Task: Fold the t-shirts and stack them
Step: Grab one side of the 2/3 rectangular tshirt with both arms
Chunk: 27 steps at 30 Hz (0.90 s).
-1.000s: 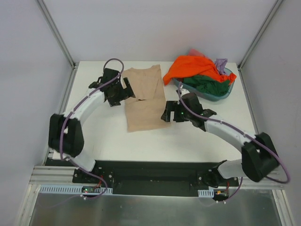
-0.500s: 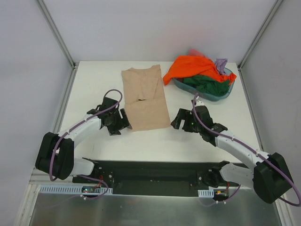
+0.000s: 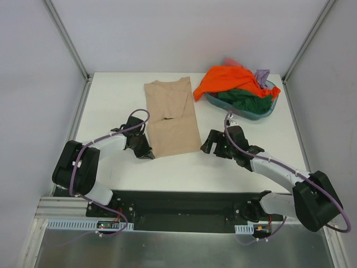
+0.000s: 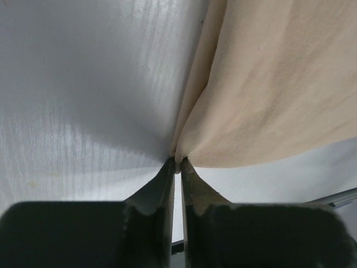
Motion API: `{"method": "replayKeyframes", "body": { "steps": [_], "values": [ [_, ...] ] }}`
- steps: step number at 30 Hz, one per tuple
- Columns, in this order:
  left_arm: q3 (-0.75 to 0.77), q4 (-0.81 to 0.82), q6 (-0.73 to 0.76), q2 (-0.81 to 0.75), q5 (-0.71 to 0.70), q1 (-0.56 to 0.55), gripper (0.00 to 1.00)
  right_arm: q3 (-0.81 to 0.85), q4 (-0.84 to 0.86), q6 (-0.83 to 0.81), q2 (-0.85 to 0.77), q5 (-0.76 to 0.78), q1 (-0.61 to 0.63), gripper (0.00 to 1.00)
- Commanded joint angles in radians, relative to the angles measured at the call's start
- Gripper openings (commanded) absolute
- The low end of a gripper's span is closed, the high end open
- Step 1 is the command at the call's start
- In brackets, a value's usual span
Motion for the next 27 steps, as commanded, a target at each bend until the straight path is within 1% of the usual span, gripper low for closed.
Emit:
{"method": "replayKeyframes", "body": {
  "steps": [1,7,9,11,14,15,16,20,23,24,27],
  "values": [
    [0.018,0.01,0.001,0.036,0.034,-0.002,0.0,0.015,0.052,0.01,0.046,-0.009,-0.001,0.97],
    [-0.006,0.059,0.007,0.022,0.038,-0.002,0.0,0.089,0.058,-0.053,0.181,-0.041,-0.001,0.99],
    [-0.011,0.064,0.01,0.014,0.037,-0.002,0.0,0.122,0.06,-0.073,0.239,-0.061,-0.001,0.95],
    [-0.014,0.062,0.01,0.011,0.034,-0.002,0.0,0.148,0.064,-0.078,0.287,-0.078,0.002,0.85],
    [-0.019,0.062,0.005,0.013,0.031,-0.002,0.0,0.153,0.096,-0.052,0.336,-0.081,0.0,0.75],
    [-0.02,0.064,0.007,0.014,0.028,-0.002,0.0,0.156,0.098,-0.047,0.347,-0.084,0.002,0.68],
    [-0.019,0.062,0.008,0.017,0.022,-0.002,0.0,0.156,0.1,-0.041,0.356,-0.087,0.0,0.66],
    [-0.016,0.064,0.007,0.025,0.014,-0.002,0.0,0.153,0.098,-0.018,0.377,-0.1,0.0,0.47],
    [-0.02,0.064,0.005,0.017,0.006,-0.002,0.0,0.149,0.089,-0.016,0.382,-0.107,0.0,0.4],
    [-0.023,0.064,0.005,0.013,0.002,-0.002,0.0,0.147,0.089,-0.019,0.383,-0.101,0.002,0.37],
    [-0.026,0.064,0.004,0.004,-0.006,-0.002,0.0,0.159,0.075,-0.032,0.396,-0.074,0.0,0.34]
  ]
}}
